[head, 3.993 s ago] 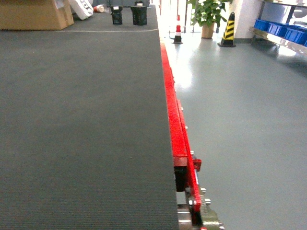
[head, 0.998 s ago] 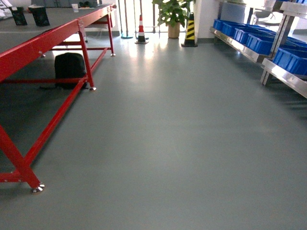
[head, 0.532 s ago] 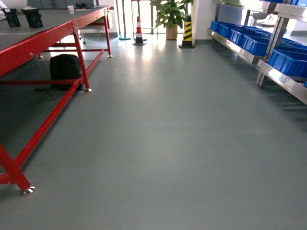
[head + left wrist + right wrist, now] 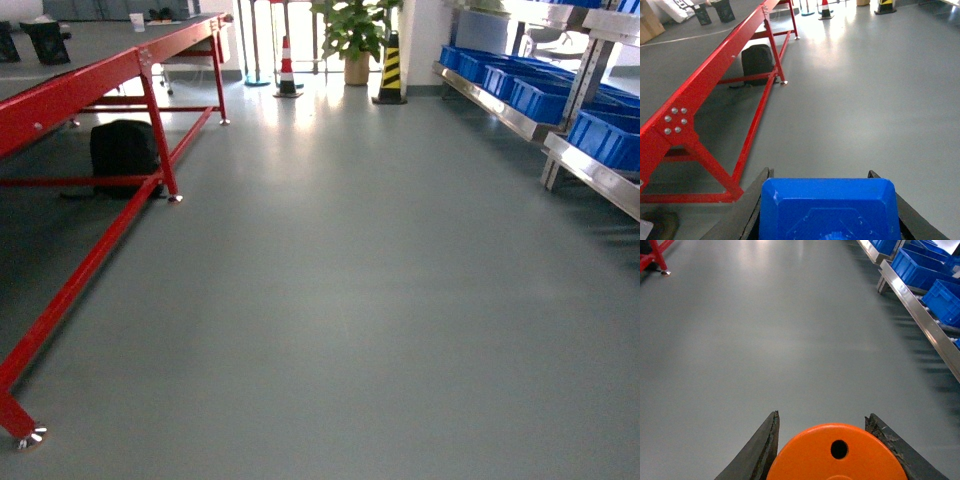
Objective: Sort blue parts and orange caps into right shelf containers
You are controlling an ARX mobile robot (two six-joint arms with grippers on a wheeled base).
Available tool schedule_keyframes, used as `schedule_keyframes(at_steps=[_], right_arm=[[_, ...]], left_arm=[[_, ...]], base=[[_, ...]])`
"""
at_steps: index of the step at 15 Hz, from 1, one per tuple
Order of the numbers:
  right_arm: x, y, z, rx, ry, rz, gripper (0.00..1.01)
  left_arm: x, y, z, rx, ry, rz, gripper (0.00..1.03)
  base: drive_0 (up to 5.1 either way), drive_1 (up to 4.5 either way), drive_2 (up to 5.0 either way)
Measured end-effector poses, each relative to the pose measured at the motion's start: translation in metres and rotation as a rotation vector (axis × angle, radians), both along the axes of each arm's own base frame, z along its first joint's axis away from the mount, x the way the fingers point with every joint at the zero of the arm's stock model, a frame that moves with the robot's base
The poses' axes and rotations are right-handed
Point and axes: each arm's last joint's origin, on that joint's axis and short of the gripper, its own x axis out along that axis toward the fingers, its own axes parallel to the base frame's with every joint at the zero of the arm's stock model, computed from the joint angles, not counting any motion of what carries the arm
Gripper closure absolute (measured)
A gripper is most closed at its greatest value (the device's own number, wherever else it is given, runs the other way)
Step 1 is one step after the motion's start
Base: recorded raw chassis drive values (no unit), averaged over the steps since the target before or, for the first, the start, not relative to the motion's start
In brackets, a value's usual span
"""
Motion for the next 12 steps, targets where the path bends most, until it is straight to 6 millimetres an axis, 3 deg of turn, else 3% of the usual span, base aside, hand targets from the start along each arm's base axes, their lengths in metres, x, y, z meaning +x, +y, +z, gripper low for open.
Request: schedule_keyframes(at_steps=[12], right_arm=[[0.0001,-0.0001,0.0002,0.000,-0.002,-0.001,0.57]], left_arm=[[0.0001,-0.0002,-0.0002,0.000,0.001,-0.001,0.58]], base=[[0.0,4.18,-4.2]])
